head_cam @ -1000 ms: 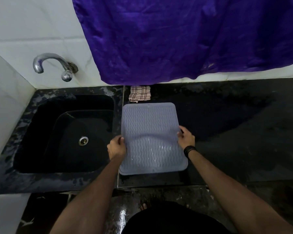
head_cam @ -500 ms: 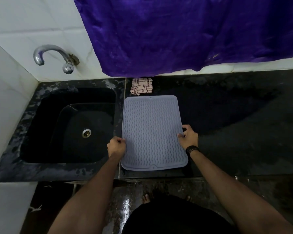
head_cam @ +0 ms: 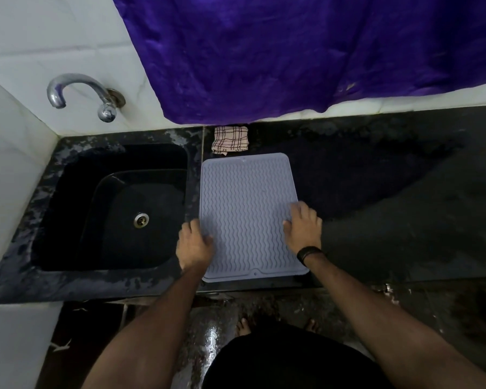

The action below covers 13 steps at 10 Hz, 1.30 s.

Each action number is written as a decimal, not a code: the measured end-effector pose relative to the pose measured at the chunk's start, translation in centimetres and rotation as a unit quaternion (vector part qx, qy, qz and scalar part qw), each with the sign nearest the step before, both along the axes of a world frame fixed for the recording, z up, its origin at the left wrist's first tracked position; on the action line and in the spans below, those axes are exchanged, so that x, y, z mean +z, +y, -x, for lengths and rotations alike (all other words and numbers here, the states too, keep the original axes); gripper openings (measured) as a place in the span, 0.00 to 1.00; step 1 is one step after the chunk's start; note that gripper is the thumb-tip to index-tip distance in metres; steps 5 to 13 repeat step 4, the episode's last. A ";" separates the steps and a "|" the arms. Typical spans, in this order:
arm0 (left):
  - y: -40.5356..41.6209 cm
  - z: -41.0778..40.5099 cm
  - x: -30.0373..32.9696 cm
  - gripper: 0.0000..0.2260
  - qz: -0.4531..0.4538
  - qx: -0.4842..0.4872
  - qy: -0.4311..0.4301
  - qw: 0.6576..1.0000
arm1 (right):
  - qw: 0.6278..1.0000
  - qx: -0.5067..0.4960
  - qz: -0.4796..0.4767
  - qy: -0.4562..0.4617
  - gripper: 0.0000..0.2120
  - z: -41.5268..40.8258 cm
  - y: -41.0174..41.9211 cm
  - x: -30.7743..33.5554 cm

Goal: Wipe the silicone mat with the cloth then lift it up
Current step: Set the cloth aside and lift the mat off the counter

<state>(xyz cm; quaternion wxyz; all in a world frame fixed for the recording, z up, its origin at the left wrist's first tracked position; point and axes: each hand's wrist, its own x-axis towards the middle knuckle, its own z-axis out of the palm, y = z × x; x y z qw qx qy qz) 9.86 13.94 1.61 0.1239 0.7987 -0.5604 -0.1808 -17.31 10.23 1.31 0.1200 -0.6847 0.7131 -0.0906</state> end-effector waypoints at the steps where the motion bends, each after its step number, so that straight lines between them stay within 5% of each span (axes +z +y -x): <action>1: -0.1 0.7 -0.6 0.31 -0.030 -0.145 -0.026 0.989 | 0.988 0.124 -0.077 0.043 0.29 -1.4 0.3 -0.4; 3: -0.6 1.6 -1.1 0.35 -0.187 -0.228 -0.052 0.954 | 0.970 0.145 -0.194 0.022 0.33 -2.1 0.6 -0.2; 13: -1.7 2.0 0.3 0.36 -0.176 -0.216 -0.031 0.960 | 0.976 0.131 -0.177 0.008 0.34 -2.1 -0.6 1.2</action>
